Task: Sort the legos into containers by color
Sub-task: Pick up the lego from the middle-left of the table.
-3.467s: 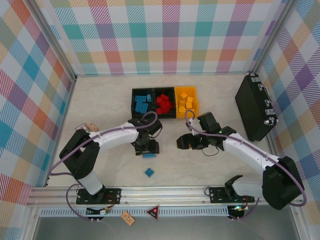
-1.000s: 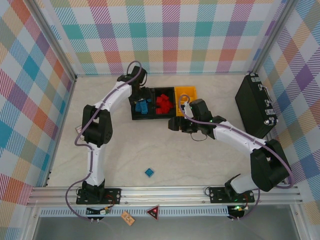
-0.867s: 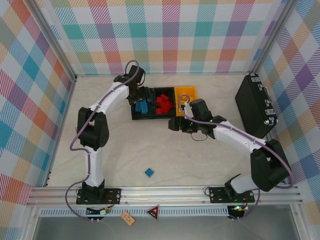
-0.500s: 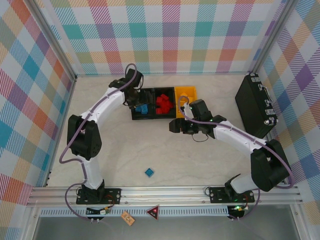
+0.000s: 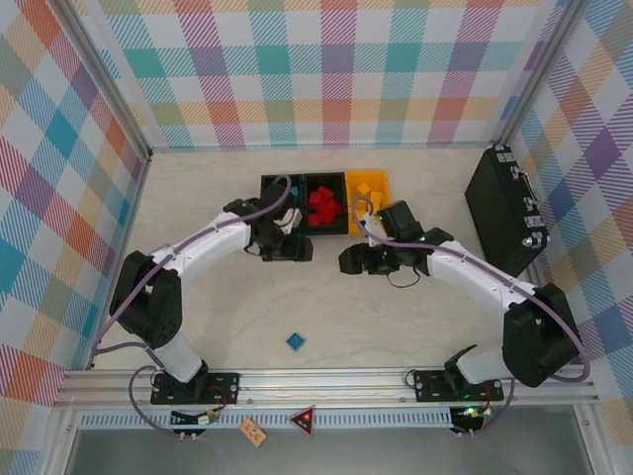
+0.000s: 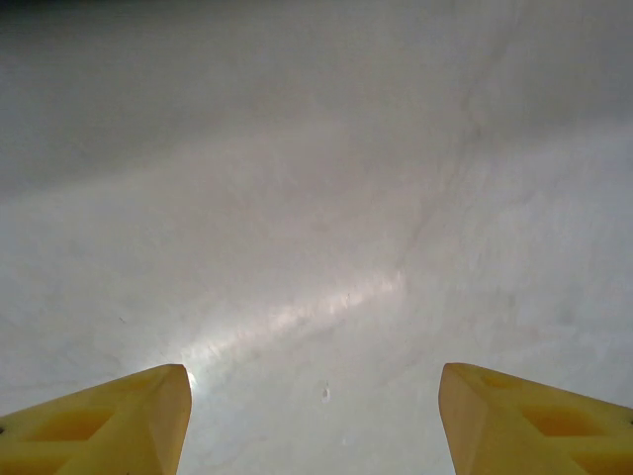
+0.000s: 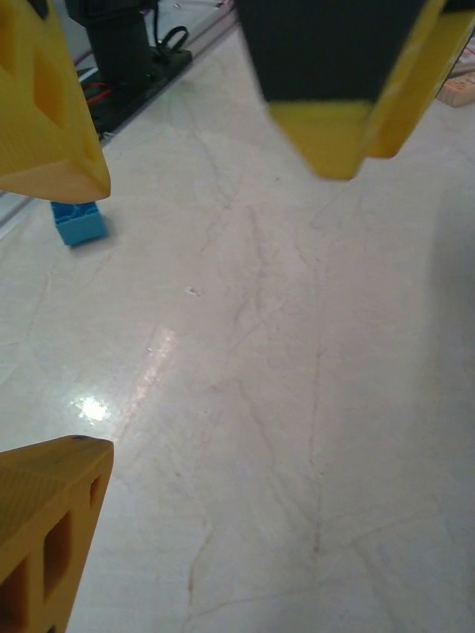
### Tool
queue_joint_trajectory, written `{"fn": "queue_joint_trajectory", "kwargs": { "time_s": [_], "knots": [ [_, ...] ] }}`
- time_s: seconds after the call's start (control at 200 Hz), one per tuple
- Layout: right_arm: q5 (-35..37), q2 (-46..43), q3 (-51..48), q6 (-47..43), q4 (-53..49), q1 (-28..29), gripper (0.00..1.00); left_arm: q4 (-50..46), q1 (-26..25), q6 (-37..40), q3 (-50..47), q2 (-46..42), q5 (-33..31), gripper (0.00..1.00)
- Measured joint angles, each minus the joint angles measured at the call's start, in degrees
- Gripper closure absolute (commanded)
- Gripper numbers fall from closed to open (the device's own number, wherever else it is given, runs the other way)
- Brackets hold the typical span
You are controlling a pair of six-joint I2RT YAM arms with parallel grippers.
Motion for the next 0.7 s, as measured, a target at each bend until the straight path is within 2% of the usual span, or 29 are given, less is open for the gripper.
{"fn": "queue_joint_trajectory", "kwargs": {
  "time_s": [0.17,0.34,0.7],
  "knots": [
    [-1.2,-1.5,-2.4,-0.7,-2.4,0.0,0.35,0.7,-5.1,1.4,-5.2,-1.5,1.2,0.32],
    [-1.9,-3.4,-5.6,-0.6,-2.9,0.0,0.36,-0.3,-7.8,2.0,-9.8,-3.3,2.2,0.32],
    [-4.3,-6.2,-10.8,1.0,-2.8,0.0,0.36,-2.2,-15.1,2.1,-14.2,-4.8,3.6,0.29]
  ]
}}
